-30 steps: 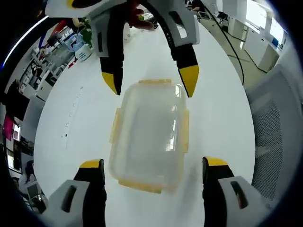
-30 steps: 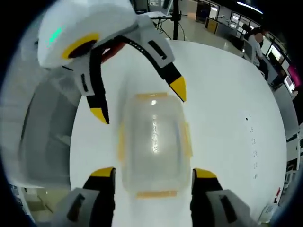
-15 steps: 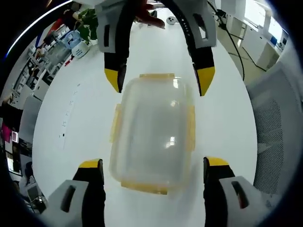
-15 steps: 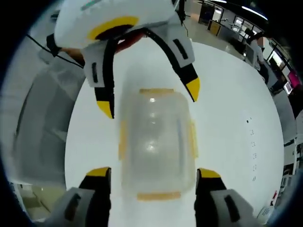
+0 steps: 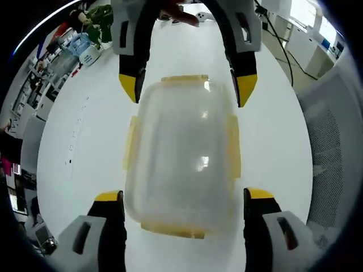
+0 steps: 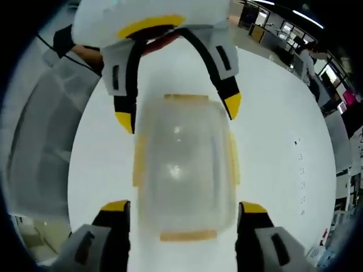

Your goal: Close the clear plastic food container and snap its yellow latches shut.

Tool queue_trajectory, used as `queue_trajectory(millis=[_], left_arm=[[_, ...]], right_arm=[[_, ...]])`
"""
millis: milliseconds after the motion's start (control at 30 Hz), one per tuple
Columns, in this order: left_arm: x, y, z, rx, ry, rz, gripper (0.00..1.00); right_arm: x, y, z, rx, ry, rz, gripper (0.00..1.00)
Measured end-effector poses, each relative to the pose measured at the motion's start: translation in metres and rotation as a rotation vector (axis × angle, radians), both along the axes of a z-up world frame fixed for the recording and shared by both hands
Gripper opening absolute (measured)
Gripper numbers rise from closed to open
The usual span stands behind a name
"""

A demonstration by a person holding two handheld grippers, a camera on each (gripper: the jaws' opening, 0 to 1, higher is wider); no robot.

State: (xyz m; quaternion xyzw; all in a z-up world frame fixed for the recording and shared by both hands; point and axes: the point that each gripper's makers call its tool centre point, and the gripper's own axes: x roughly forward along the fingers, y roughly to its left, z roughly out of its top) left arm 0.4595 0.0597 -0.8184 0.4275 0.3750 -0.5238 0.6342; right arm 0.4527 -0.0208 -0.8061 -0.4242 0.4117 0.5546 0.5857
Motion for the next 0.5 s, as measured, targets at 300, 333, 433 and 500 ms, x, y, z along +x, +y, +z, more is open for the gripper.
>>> queue_trajectory(millis=[300, 333, 433, 500], left_arm=[[0.0033, -0.0011, -0.0051, 0.014, -0.012, -0.018, 0.84], [0.0035, -0.0007, -0.0054, 0.019, -0.016, -0.023, 0.84], [0.0039, 0.0002, -0.0057, 0.027, -0.028, -0.034, 0.82], [0.0053, 0.0012, -0.0058, 0.036, -0.041, -0.042, 0.81]], right_arm=[[0.0032, 0.0002, -0.0058, 0.0, -0.014, -0.005, 0.73], [0.0039, 0.0001, -0.0062, -0.001, -0.018, -0.006, 0.72], [0.0033, 0.0007, -0.0061, -0.003, -0.018, -0.004, 0.72], [0.0036, 0.0006, -0.0068, -0.005, -0.017, -0.006, 0.72]])
